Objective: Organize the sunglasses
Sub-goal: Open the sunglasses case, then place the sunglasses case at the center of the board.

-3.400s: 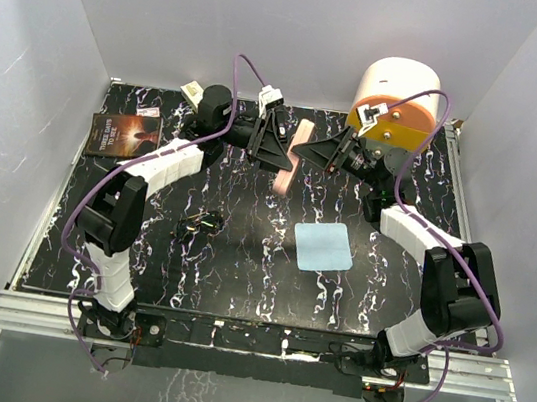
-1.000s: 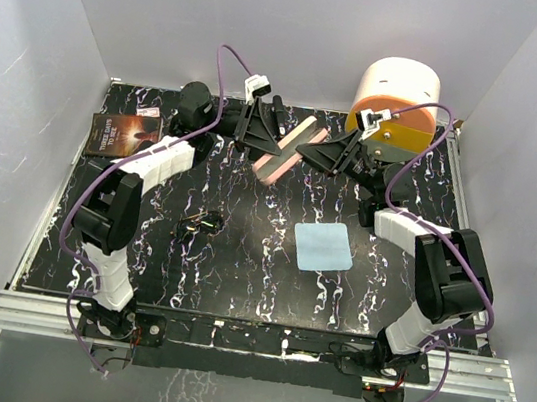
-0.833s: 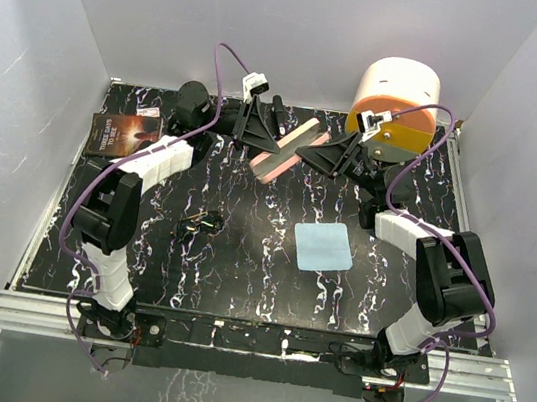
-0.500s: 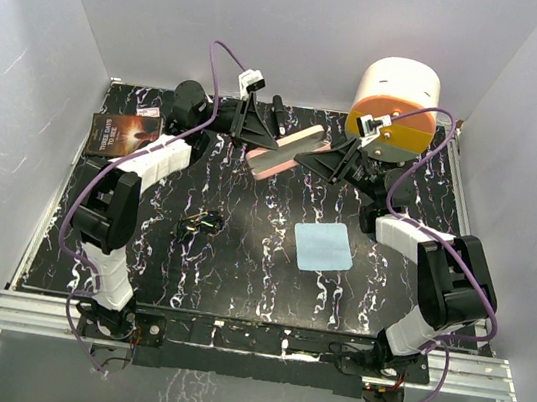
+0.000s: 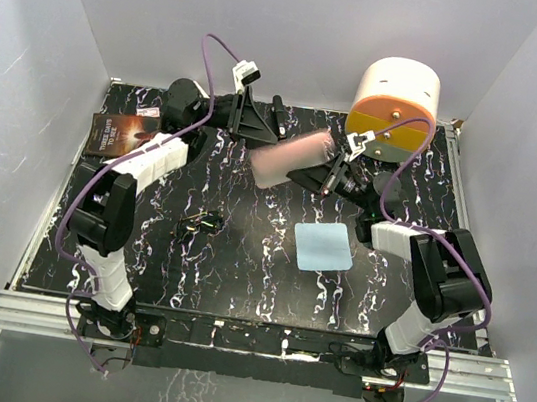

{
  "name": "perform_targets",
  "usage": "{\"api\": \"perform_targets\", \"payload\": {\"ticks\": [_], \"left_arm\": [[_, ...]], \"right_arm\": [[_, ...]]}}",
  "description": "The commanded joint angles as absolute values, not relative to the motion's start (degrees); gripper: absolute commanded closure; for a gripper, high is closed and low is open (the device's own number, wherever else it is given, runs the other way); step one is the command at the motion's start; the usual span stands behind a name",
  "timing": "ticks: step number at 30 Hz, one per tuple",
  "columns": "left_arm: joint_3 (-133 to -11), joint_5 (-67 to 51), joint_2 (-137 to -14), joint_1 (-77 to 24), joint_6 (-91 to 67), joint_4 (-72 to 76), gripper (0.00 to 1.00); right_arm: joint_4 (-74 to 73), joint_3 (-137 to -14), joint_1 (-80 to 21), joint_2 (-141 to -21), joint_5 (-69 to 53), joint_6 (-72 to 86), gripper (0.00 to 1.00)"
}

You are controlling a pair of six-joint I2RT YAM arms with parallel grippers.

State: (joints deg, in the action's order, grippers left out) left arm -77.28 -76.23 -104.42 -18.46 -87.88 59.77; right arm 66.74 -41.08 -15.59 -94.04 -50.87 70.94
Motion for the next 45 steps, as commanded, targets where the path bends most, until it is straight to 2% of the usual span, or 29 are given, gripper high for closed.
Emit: {"api": "perform_targets", "payload": {"ticks": [1,11,19,24,27,31,37,45], "left_arm": [[-80.5,-76.0,-97.3,-20.1,-90.1,65.8,1.0],[-80.1,-76.1,-97.3,-20.1,-88.3,63.9,1.0],[-81.1,-77.4,-98.4,-19.9,-85.8,61.8,1.0],[-85.0,-77.6,-97.1,-16.9,-69.6,44.3,1.0],[-88.2,-75.6,-95.5,-14.3,-54.5,25.1,1.0],[-97.2,-66.6,-93.6,-13.7,-25.0,-7.6,1.0],[-99.2,-60.2,-91.1,-13.2,-17.3,-16.3,1.0],[-97.8,-52.3,-87.0,-13.2,-11.9,-23.1,1.0]], "right_arm": [[60.0,-40.0,-15.2,-95.7,-48.4,66.2,0.92],[64.6,-40.5,-15.3,-95.5,-47.7,69.9,0.92],[59.5,-39.3,-15.3,-96.2,-41.8,72.6,0.92],[48.0,-40.5,-15.2,-96.2,-37.0,72.6,0.92],[39.6,-42.5,-15.3,-95.8,-33.0,71.9,0.92],[35.4,-45.8,-15.3,-97.5,-30.8,72.0,0.92],[36.1,-51.4,-15.4,-105.2,-30.6,74.8,0.92],[49.4,-49.0,-19.2,-112.0,-21.6,88.7,0.92]]}}
